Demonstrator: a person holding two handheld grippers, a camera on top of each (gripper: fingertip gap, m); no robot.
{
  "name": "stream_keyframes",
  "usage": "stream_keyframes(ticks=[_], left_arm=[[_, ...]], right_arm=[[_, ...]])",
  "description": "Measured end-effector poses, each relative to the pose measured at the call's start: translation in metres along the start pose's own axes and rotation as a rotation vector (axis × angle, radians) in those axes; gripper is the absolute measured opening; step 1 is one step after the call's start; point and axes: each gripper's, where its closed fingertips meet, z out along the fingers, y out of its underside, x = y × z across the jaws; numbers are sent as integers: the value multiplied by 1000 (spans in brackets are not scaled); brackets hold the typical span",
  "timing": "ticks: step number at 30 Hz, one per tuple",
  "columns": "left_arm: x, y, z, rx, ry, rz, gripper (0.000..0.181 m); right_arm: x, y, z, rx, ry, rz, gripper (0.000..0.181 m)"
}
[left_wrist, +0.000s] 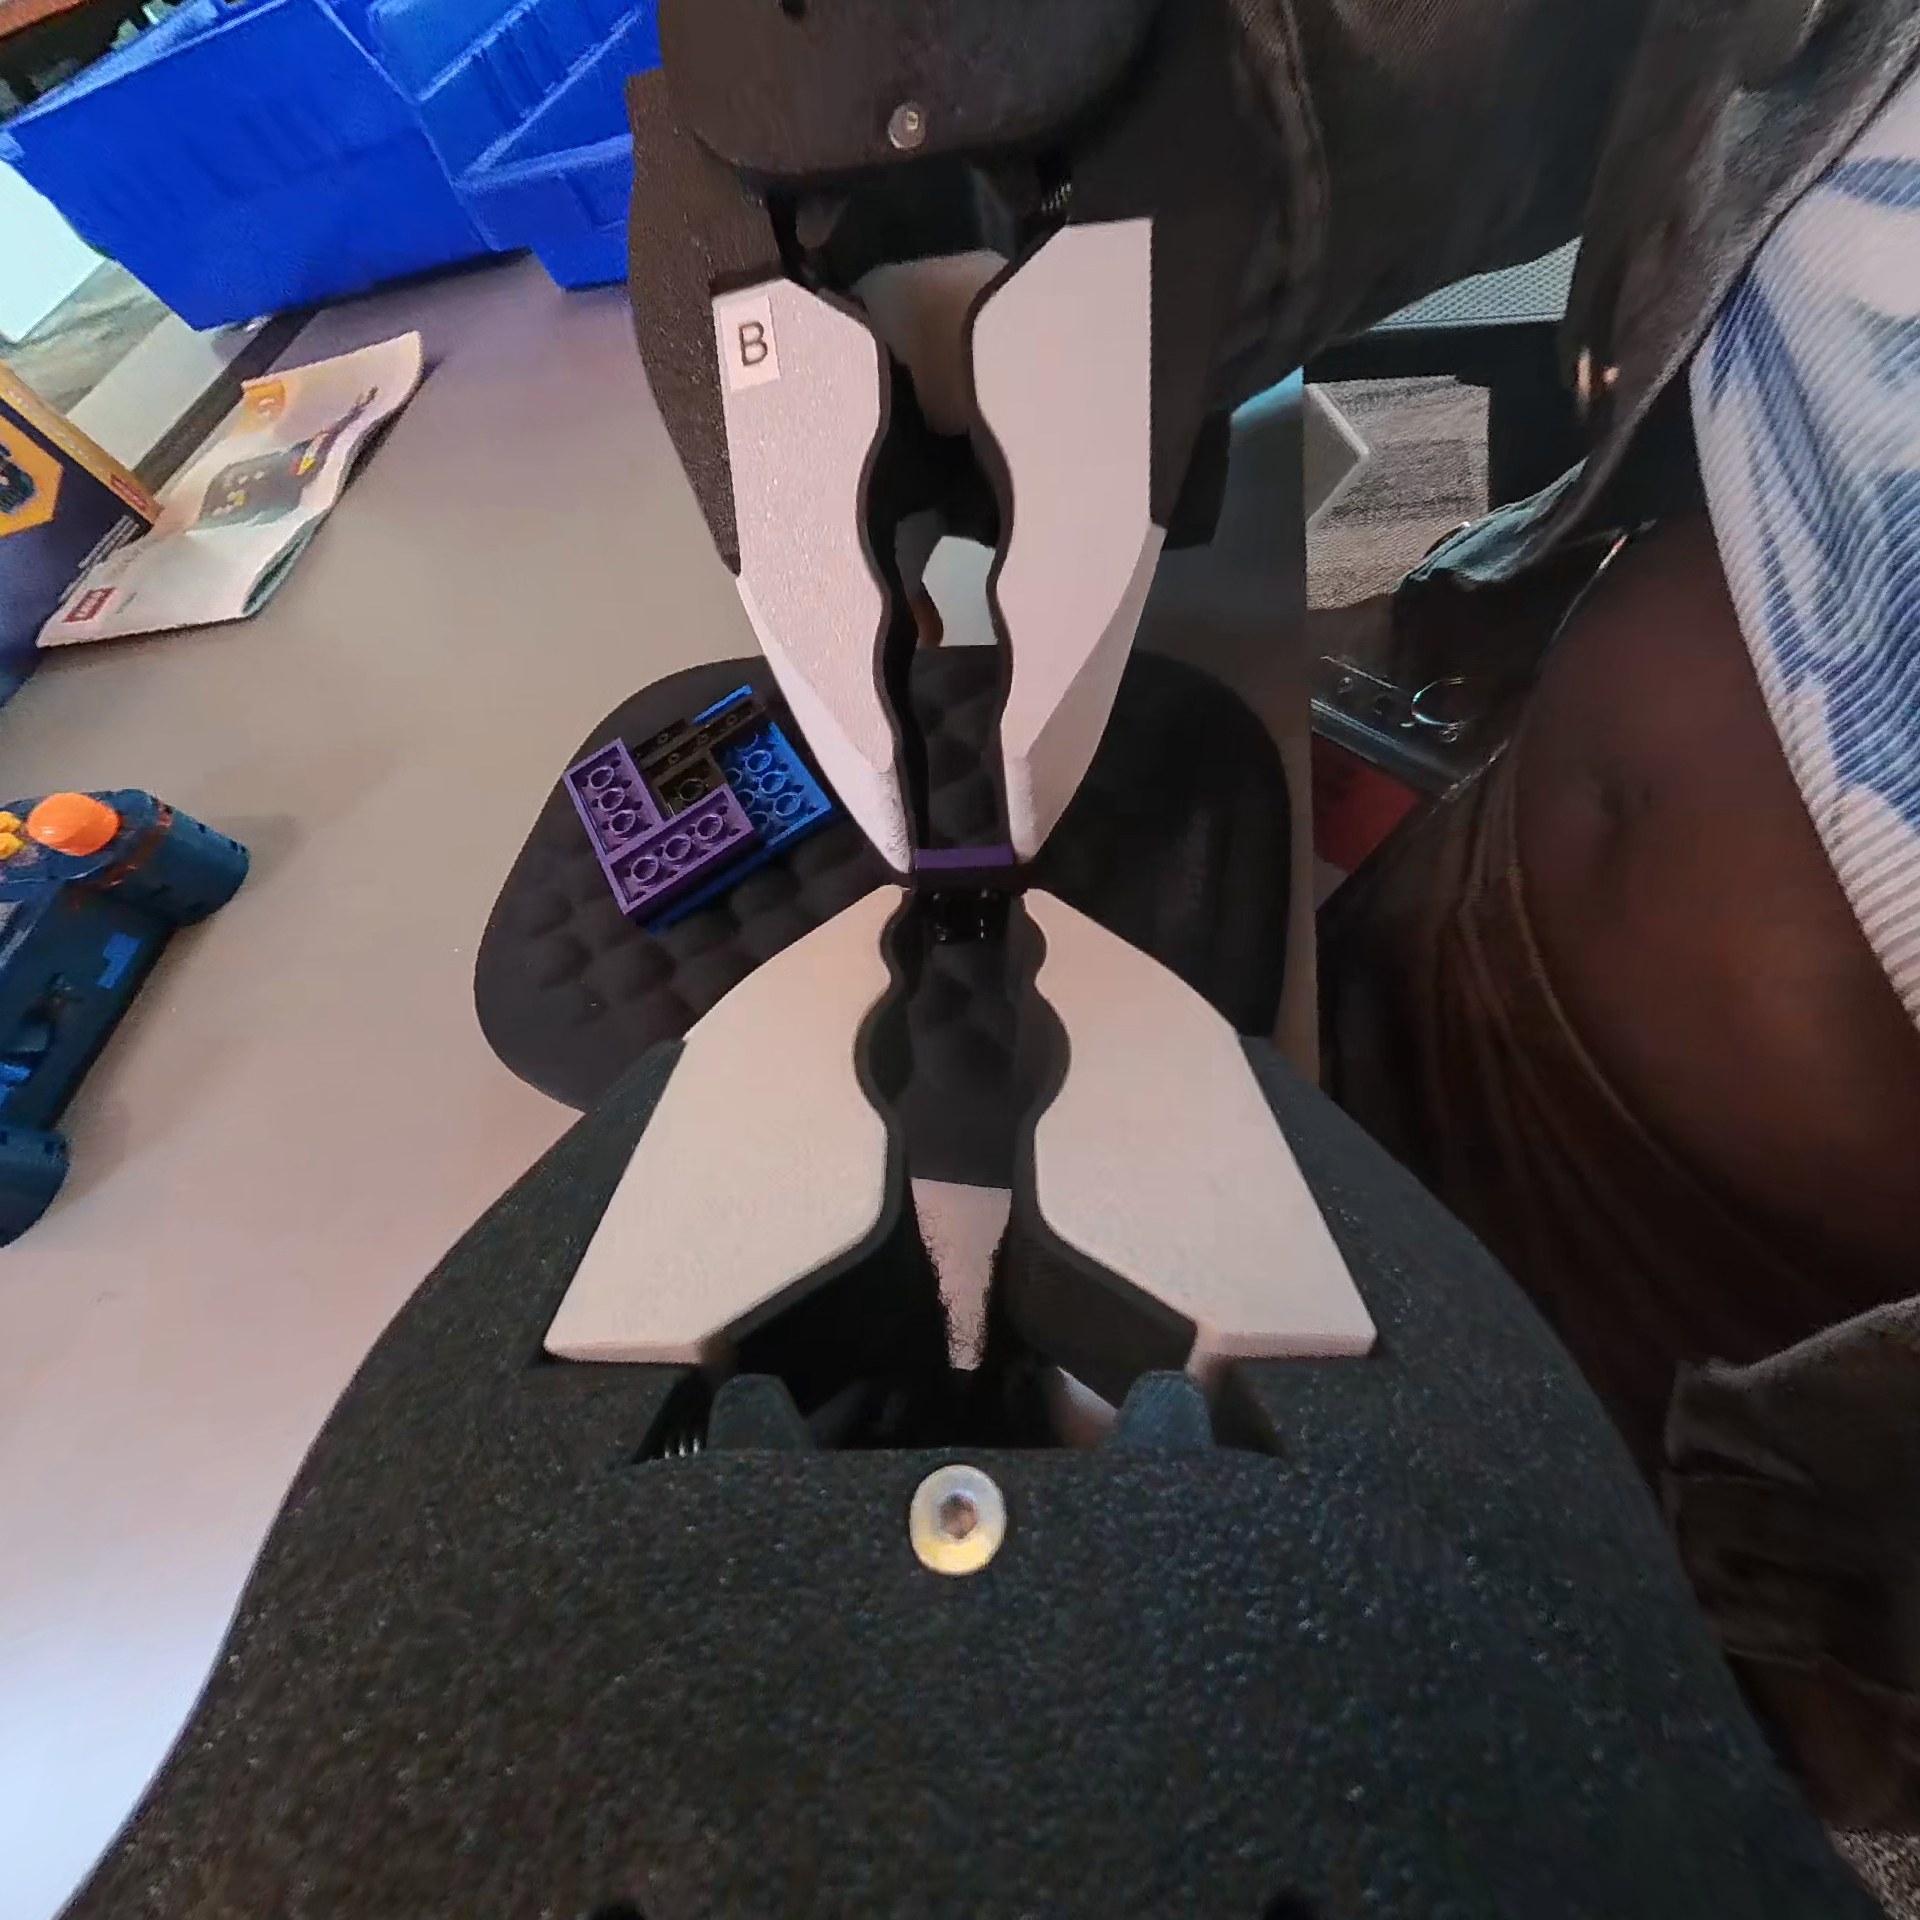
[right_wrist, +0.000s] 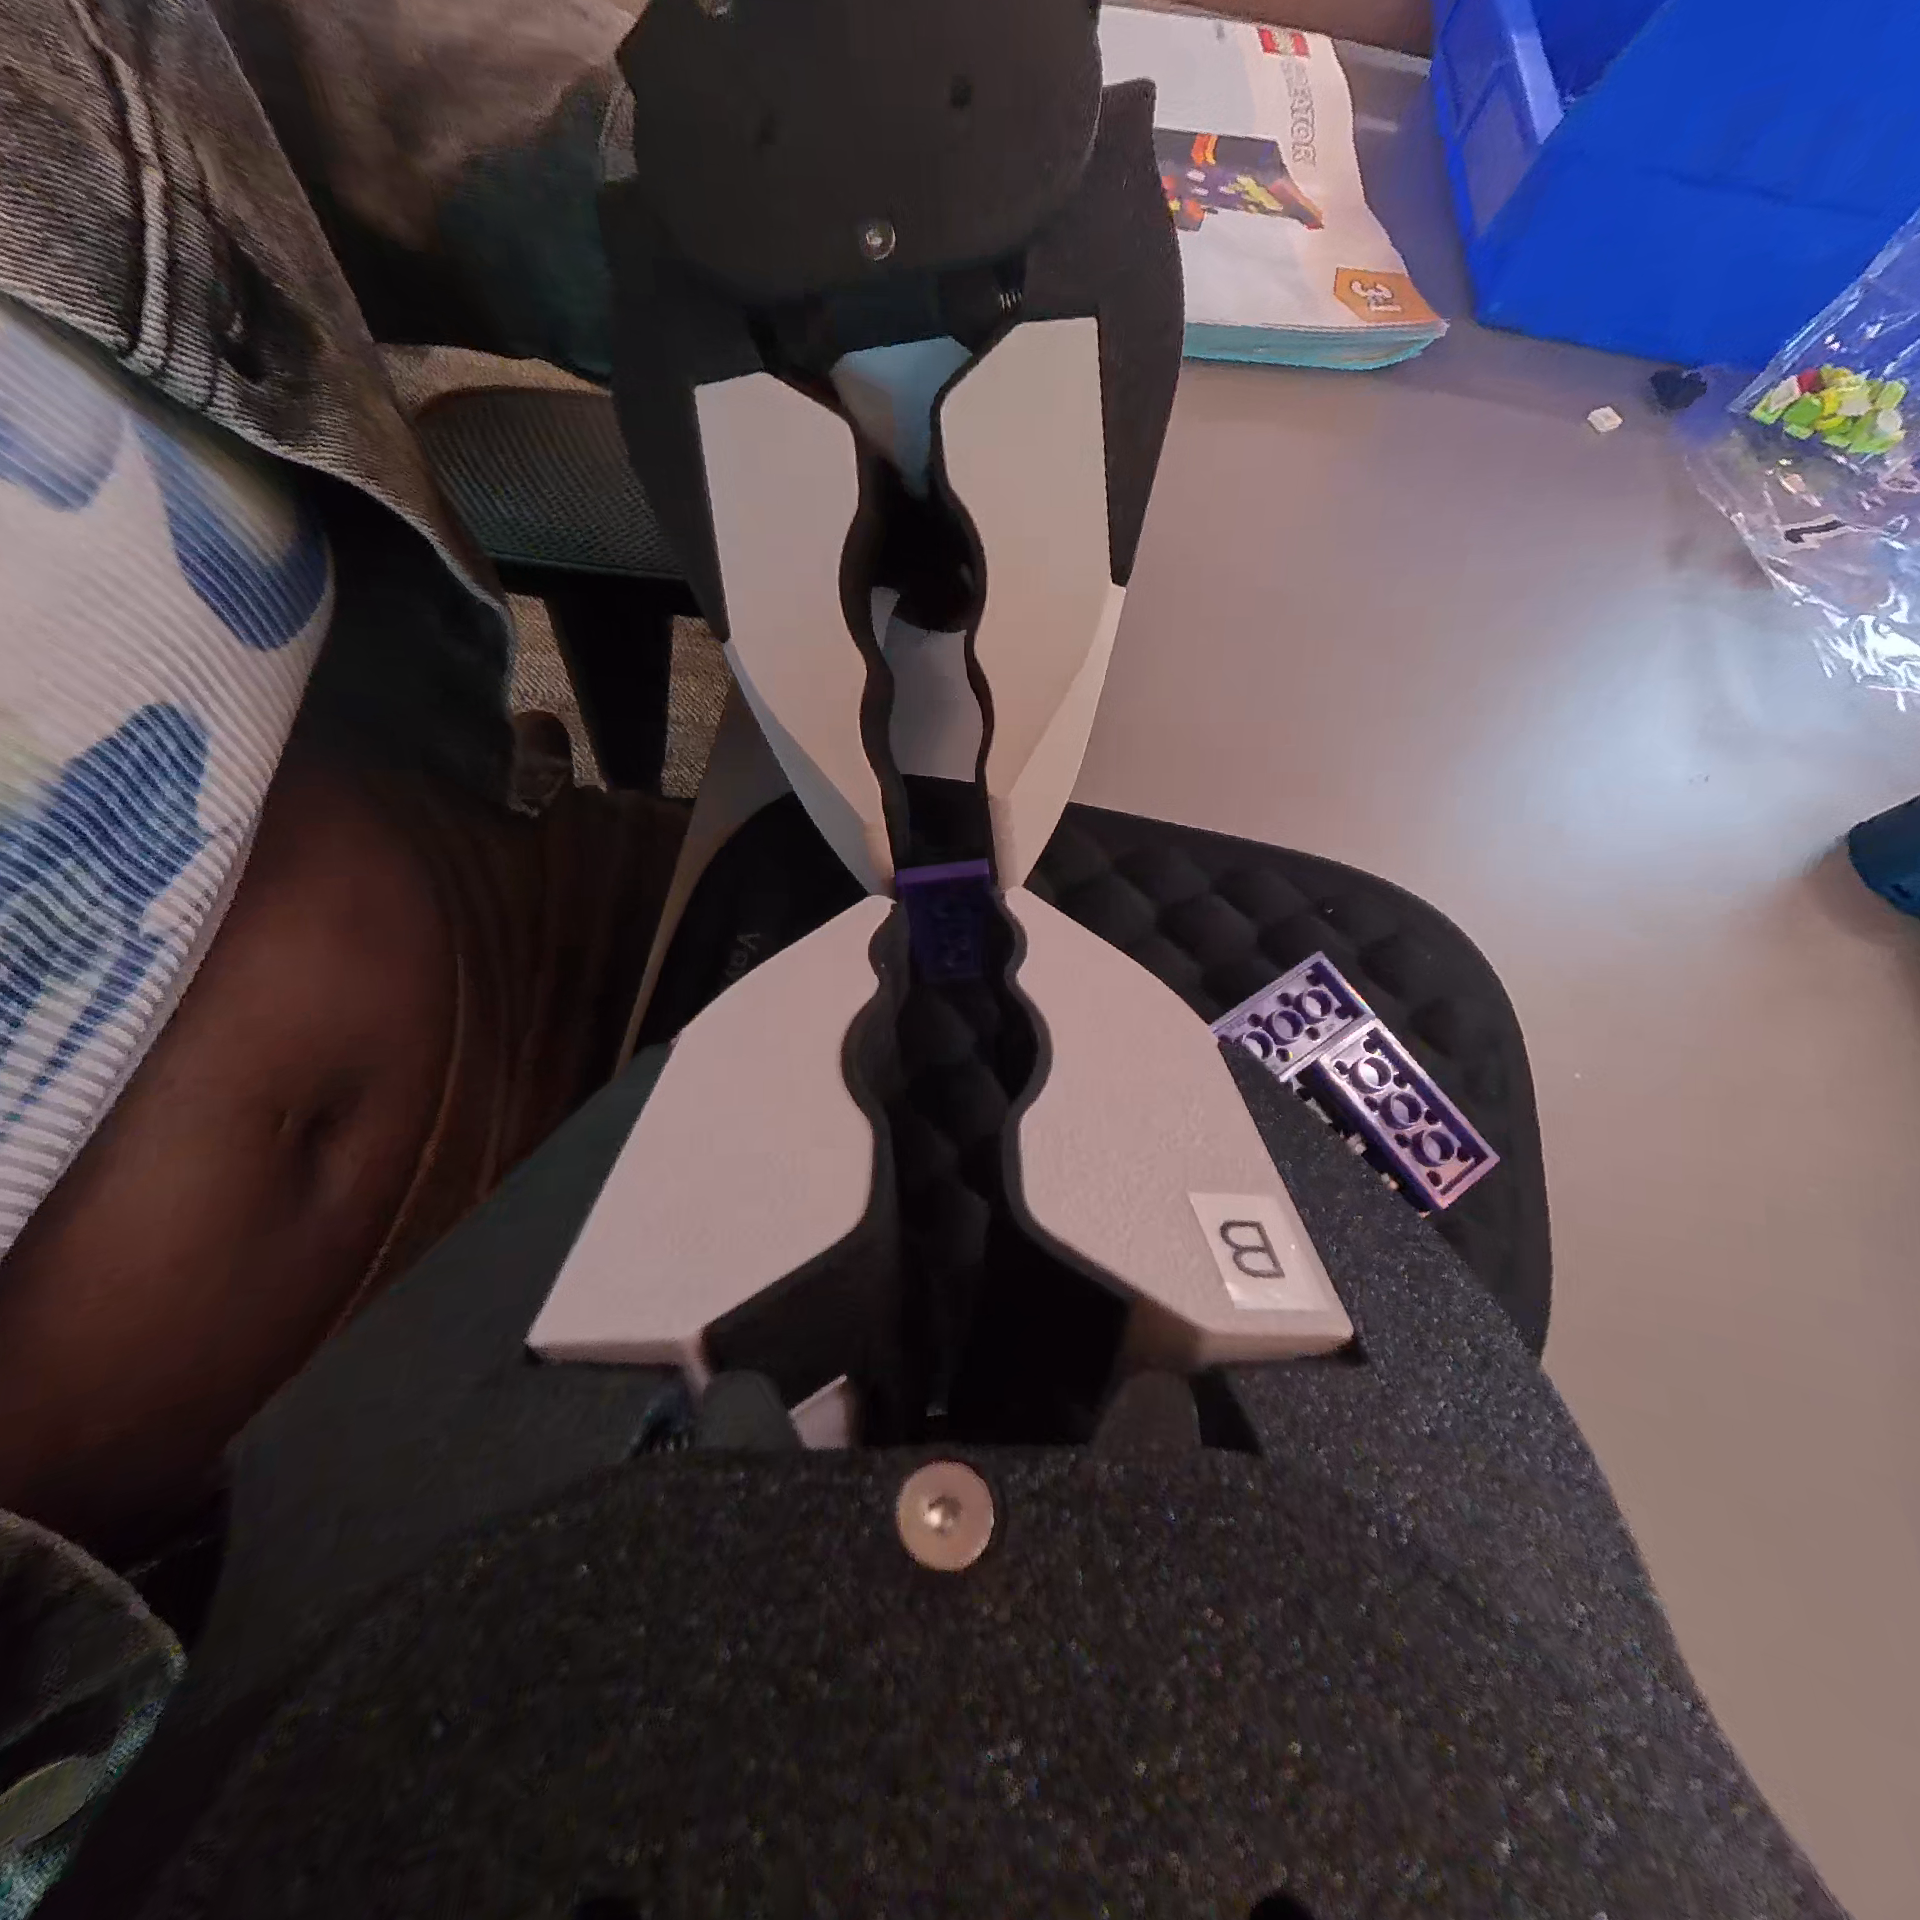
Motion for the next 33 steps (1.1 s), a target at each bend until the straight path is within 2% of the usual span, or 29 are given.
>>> stream_keyframes(ticks=[1, 2, 4, 5, 7, 8, 11, 13, 15, 16, 19, 20, 21, 22, 23, 25, 26, 29, 31, 33], left_arm=[[1, 10, -6, -76, 6, 24, 4], [-6, 25, -14, -115, -40, 42, 0], [-7, 11, -22, -12, 13, -46, 0], [-7, 1, -18, -2, 19, -35, 0], [-5, 4, -3, -95, 38, 13, 0], [-5, 10, 2, -131, 37, 26, 0], [4, 17, 3, -147, 99, -22, 2], [-2, 17, -6, -119, 62, -28, 19], [-21, 15, -16, -75, -67, -43, 41], [-37, 13, -23, -39, -165, -83, 55], [-78, 13, -43, 72, -406, -270, 115], [-87, 13, -51, 106, -471, -309, 130], [-93, 12, -59, 148, -518, -317, 136], [-95, 6, -65, 205, -537, -298, 134], [-94, 2, -70, 238, -544, -254, 122], [-97, 0, -78, 223, -587, -195, 90], [-98, 3, -79, 185, -589, -154, 80], [-102, 23, -72, -54, -519, 32, 63], [-99, 41, -62, -216, -365, 139, 60], [-97, 54, -51, -321, -196, 187, 55]], right_arm=[[9, 6, -5, -23, 60, -13, 0], [18, 21, -14, -79, 94, -23, 0], [7, 19, -23, 25, -40, 101, 0], [3, 17, -19, 12, -66, 105, 0], [4, 6, -10, 28, -41, 39, 0], [0, 5, -7, 25, -81, 54, 2], [-5, 23, -8, -43, -118, 82, 7], [-10, 28, -17, -48, -125, 81, 11], [-11, 28, -25, -22, -94, 64, 20], [-10, 26, -28, 2, -72, 57, 26], [-4, 20, -31, 109, 0, 69, 39], [0, 16, -32, 163, 31, 89, 45], [6, 12, -33, 227, 71, 110, 55], [14, 7, -36, 298, 120, 128, 63], [23, 2, -43, 364, 175, 142, 69], [43, -7, -62, 505, 320, 146, 83], [51, -9, -72, 569, 387, 144, 86], [62, -11, -99, 728, 492, 157, 86], [62, -12, -113, 823, 505, 169, 83], [62, -12, -121, 880, 499, 183, 83]])
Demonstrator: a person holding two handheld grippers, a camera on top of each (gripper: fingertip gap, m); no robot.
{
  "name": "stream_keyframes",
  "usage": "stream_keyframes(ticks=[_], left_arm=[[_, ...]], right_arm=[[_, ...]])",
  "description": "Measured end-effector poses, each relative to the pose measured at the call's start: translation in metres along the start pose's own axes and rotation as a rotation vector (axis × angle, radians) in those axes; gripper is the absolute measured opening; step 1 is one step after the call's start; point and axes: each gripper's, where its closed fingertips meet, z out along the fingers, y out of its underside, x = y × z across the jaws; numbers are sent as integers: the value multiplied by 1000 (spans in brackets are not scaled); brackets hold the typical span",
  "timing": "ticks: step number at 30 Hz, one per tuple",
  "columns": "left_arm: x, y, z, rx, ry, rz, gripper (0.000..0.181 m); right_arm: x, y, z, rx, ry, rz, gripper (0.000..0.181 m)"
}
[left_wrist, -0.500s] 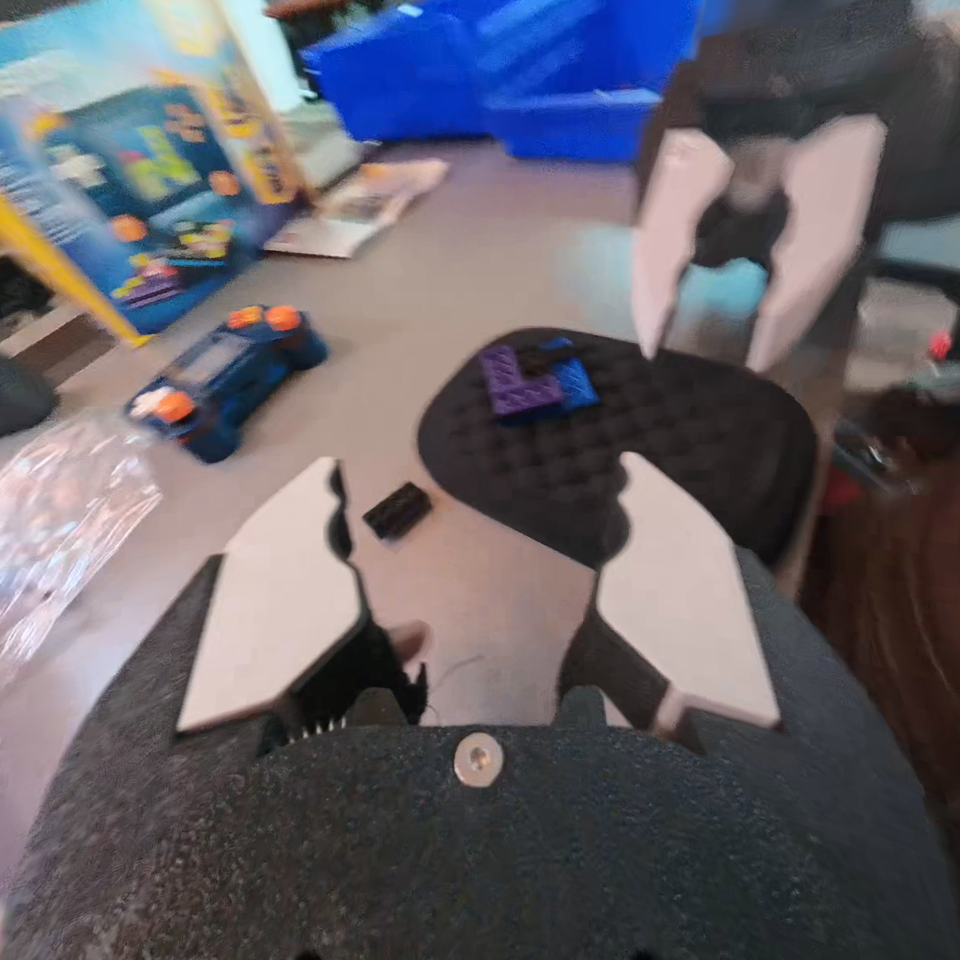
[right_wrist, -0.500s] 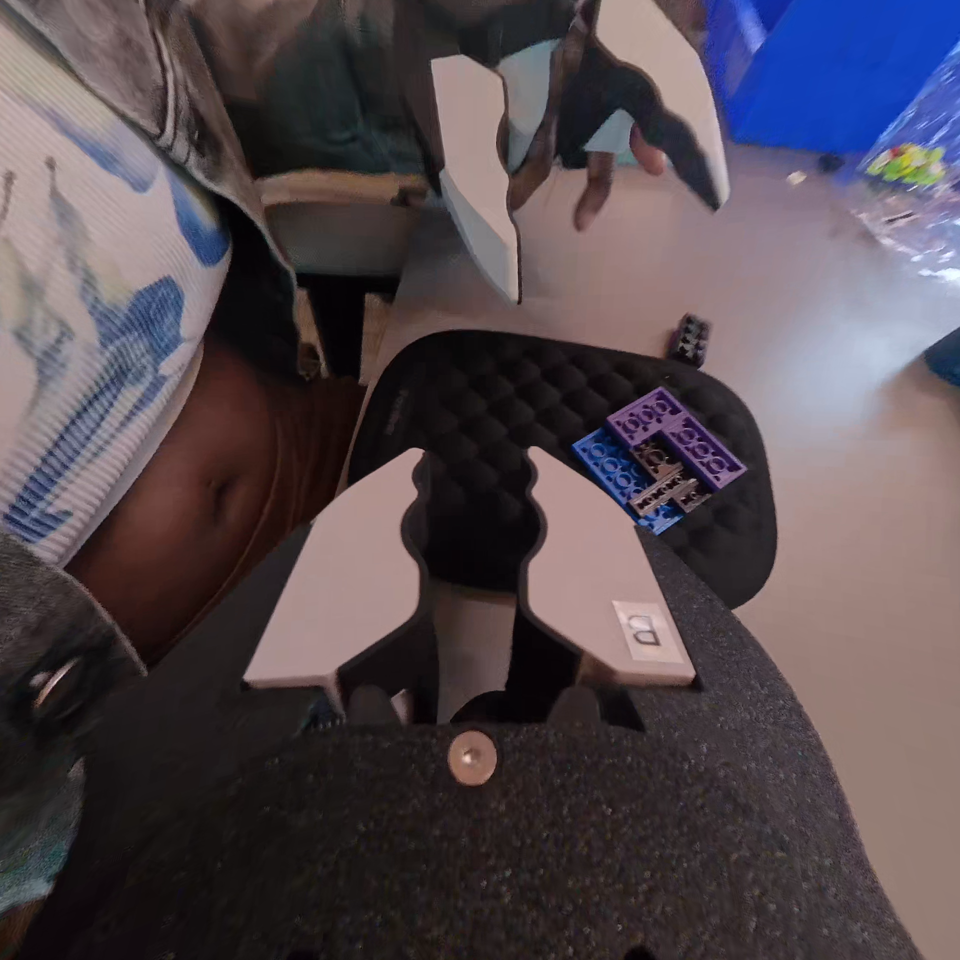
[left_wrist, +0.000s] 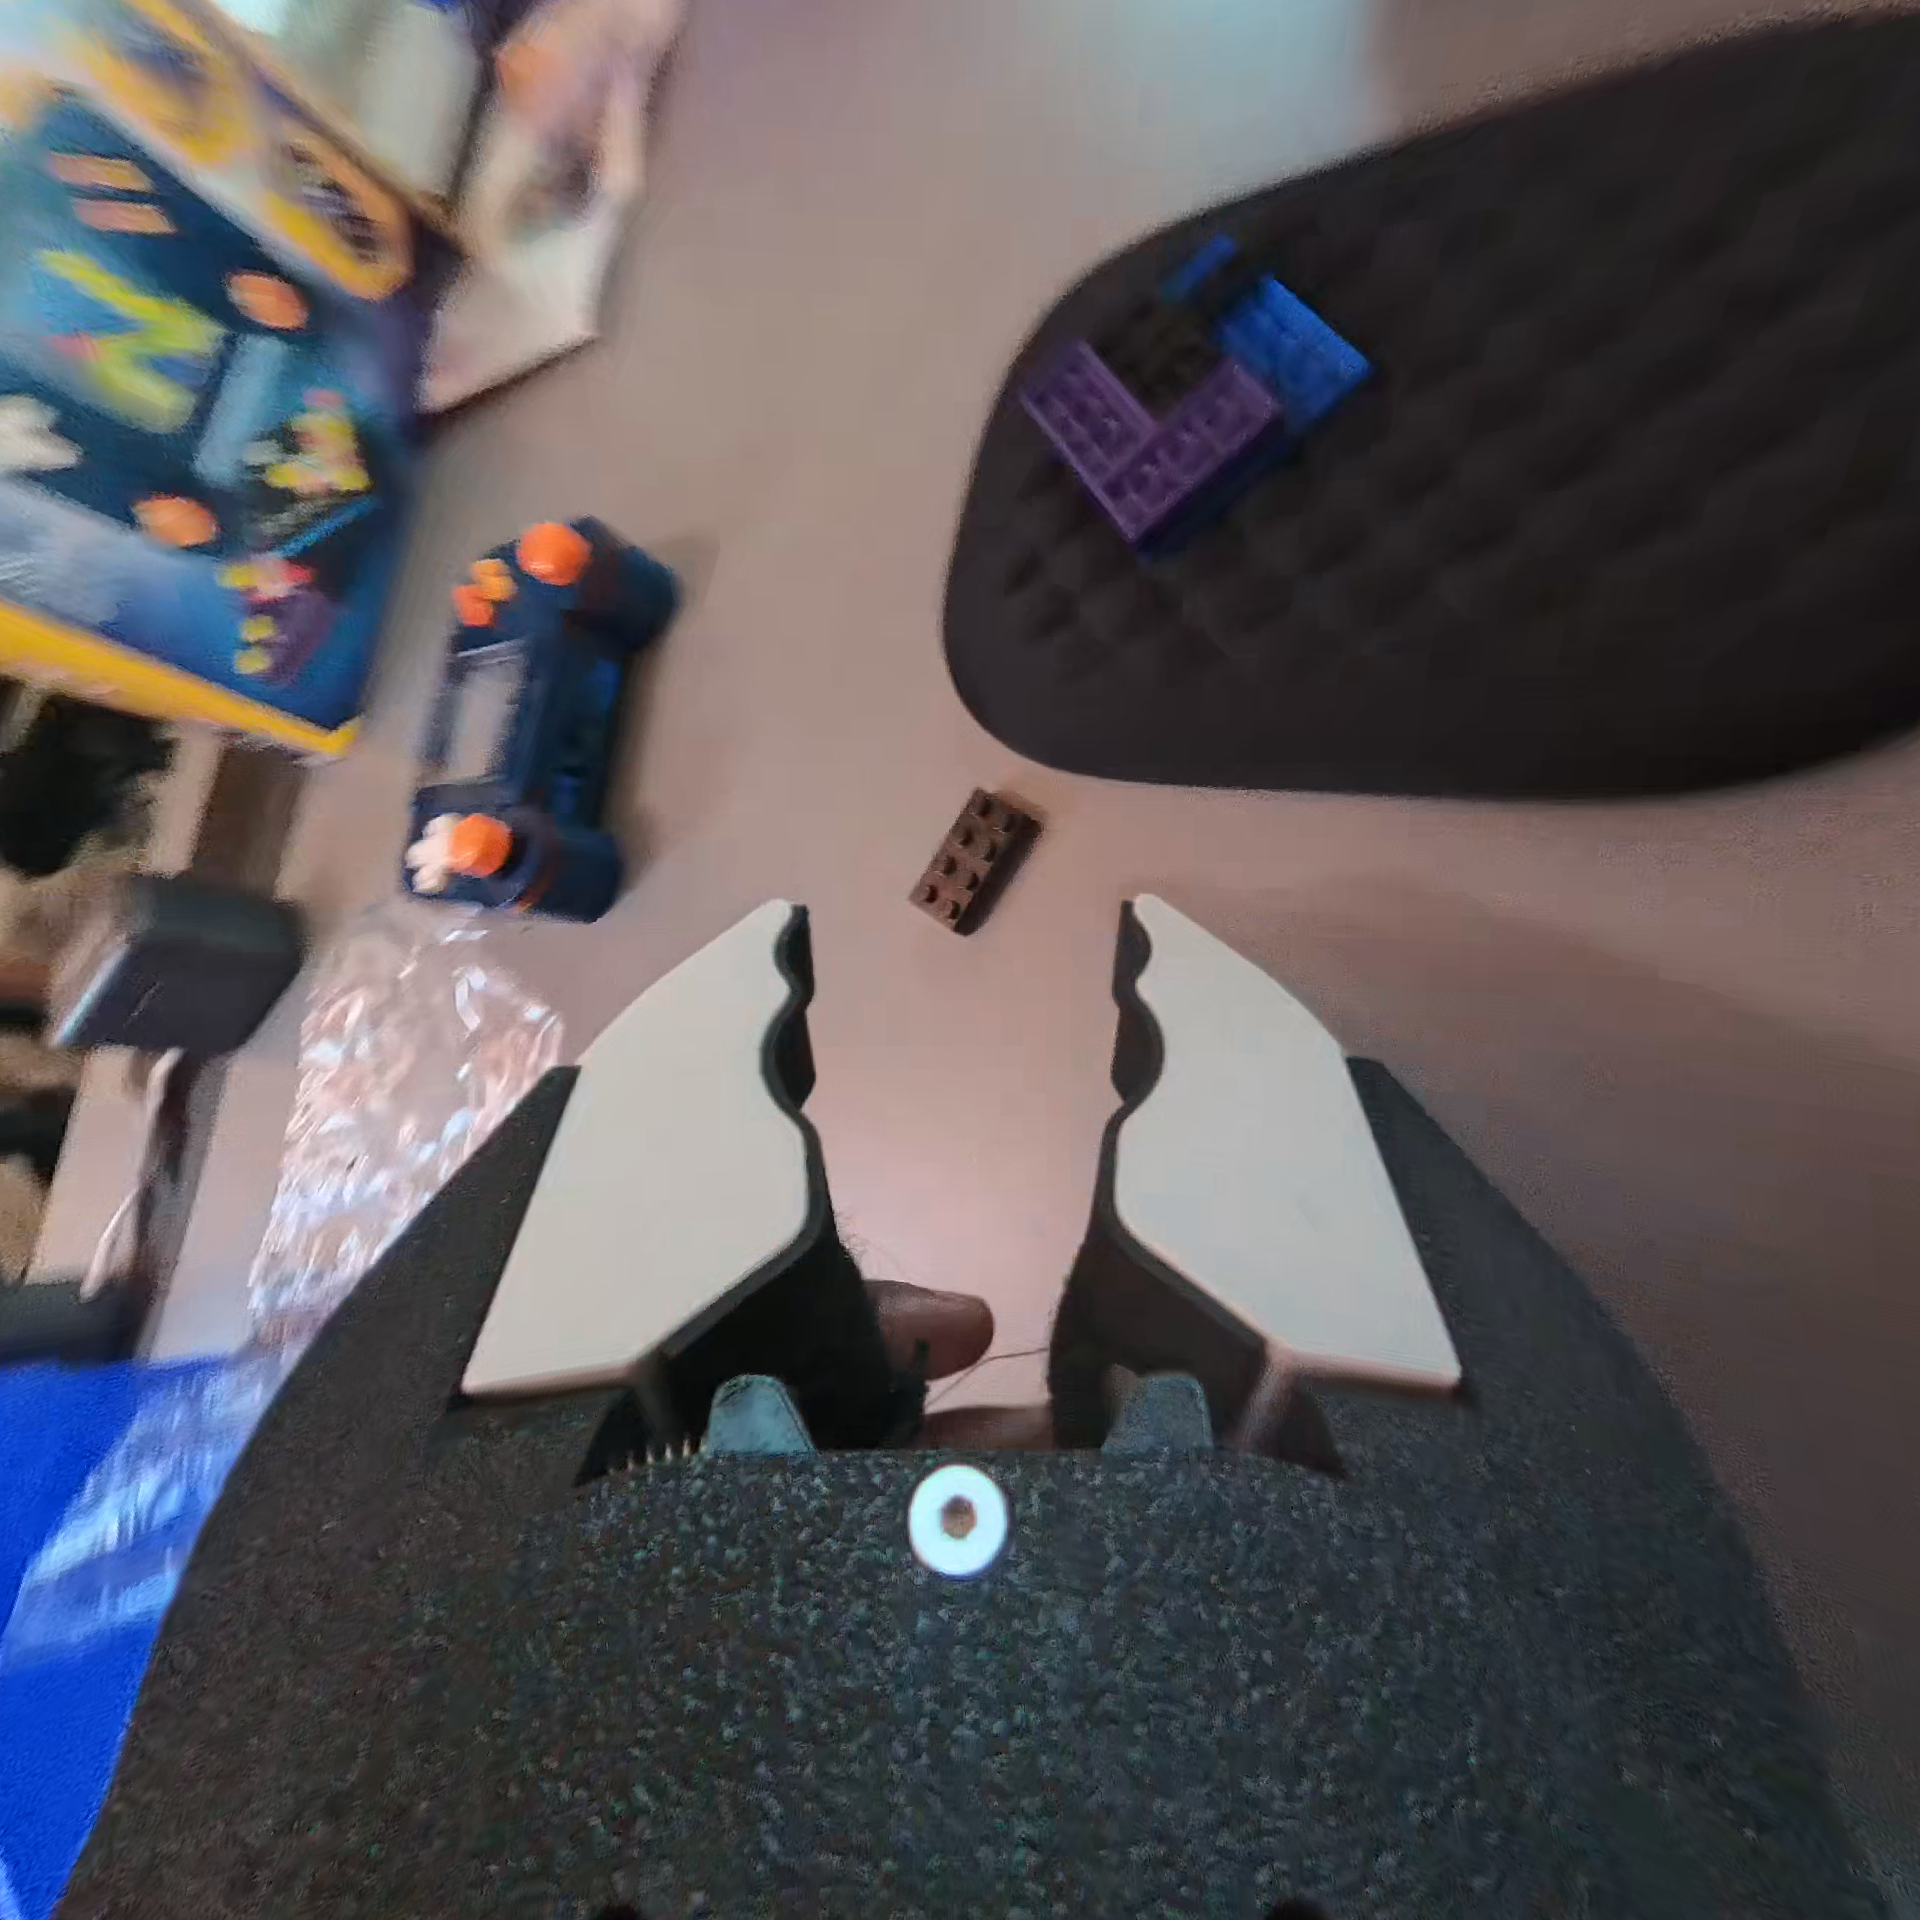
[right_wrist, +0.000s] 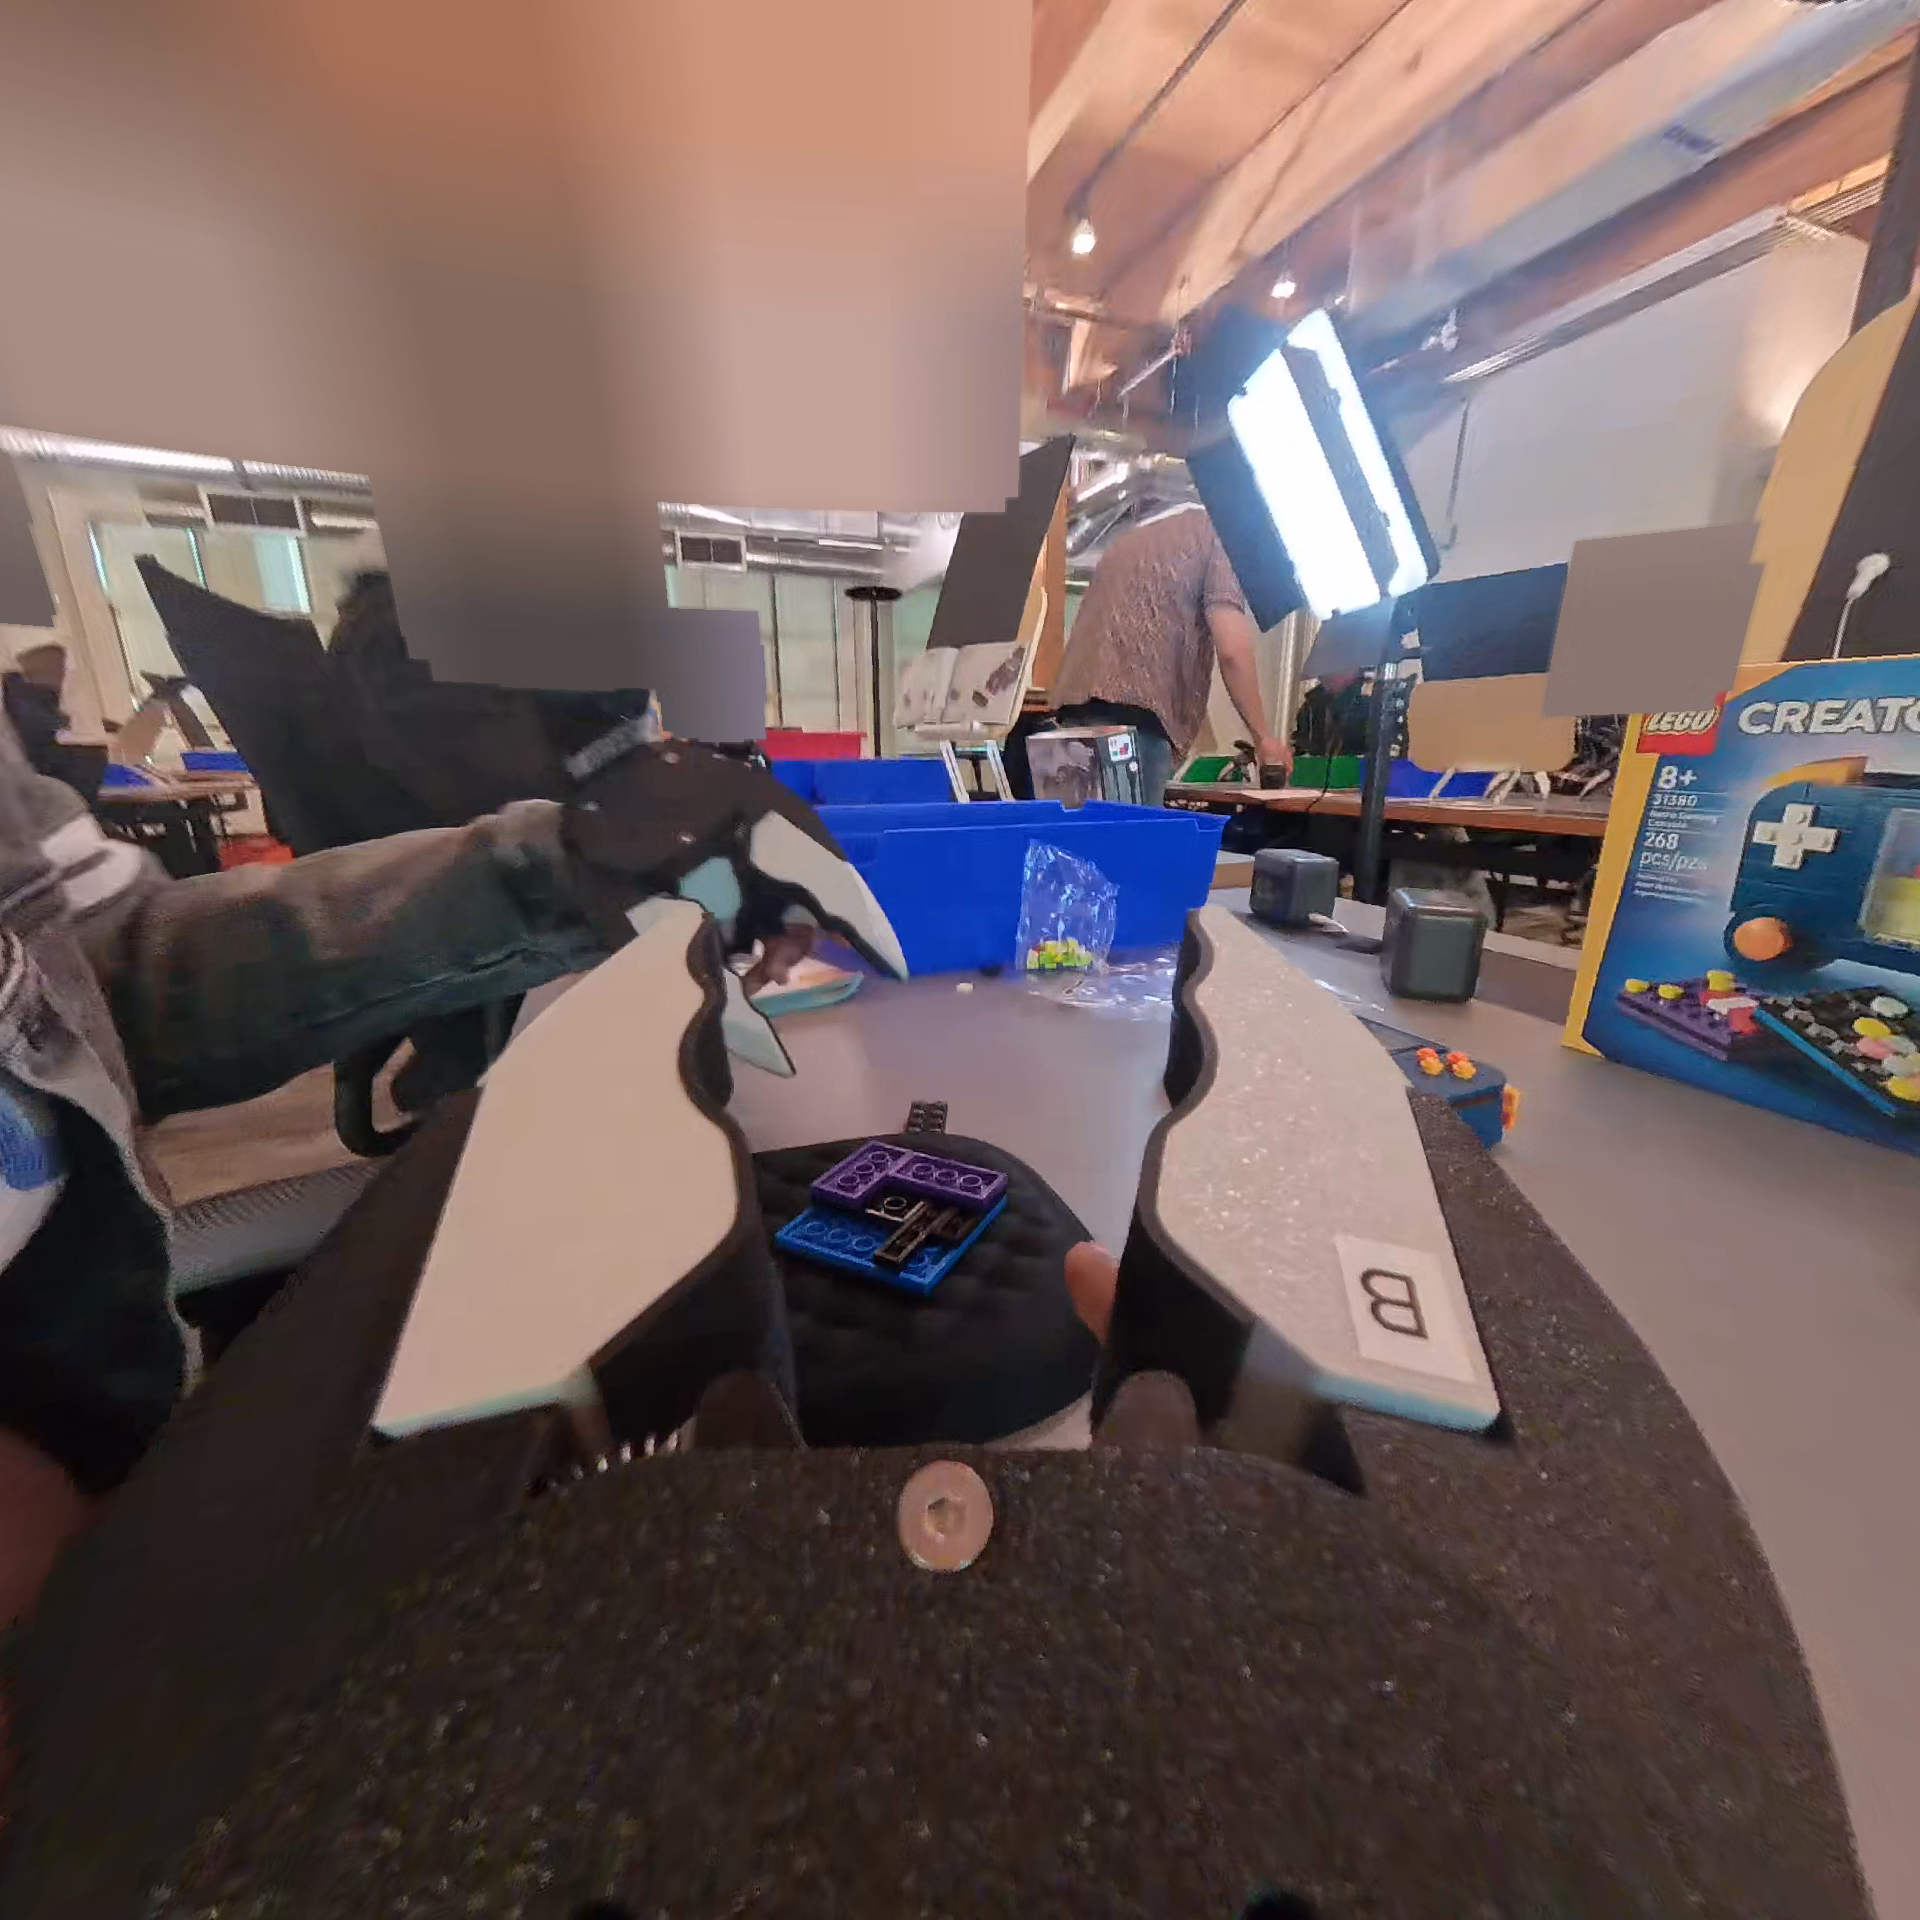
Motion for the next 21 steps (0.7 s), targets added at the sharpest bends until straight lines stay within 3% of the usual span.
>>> stream_keyframes(ticks=[7, 13, 14, 16, 18, 21], left_arm=[[10, 2, 30, -161, 449, 167, 41], [9, 13, 48, -278, 546, 260, 34], [11, 12, 48, -271, 576, 238, 21], [8, 14, 46, -284, 570, 183, 15], [-1, -1, 43, -160, 492, 82, 15], [-18, -66, 17, 324, 350, -263, 15]], right_arm=[[-13, 6, 4, -31, -68, -37, 74], [-12, 3, 2, -8, -75, -11, 70], [-13, 4, 2, -10, -77, -14, 70], [-14, 4, 2, -12, -81, -17, 70], [-13, 4, 2, -12, -74, -19, 70], [-11, 5, 1, -20, -53, -38, 61]])
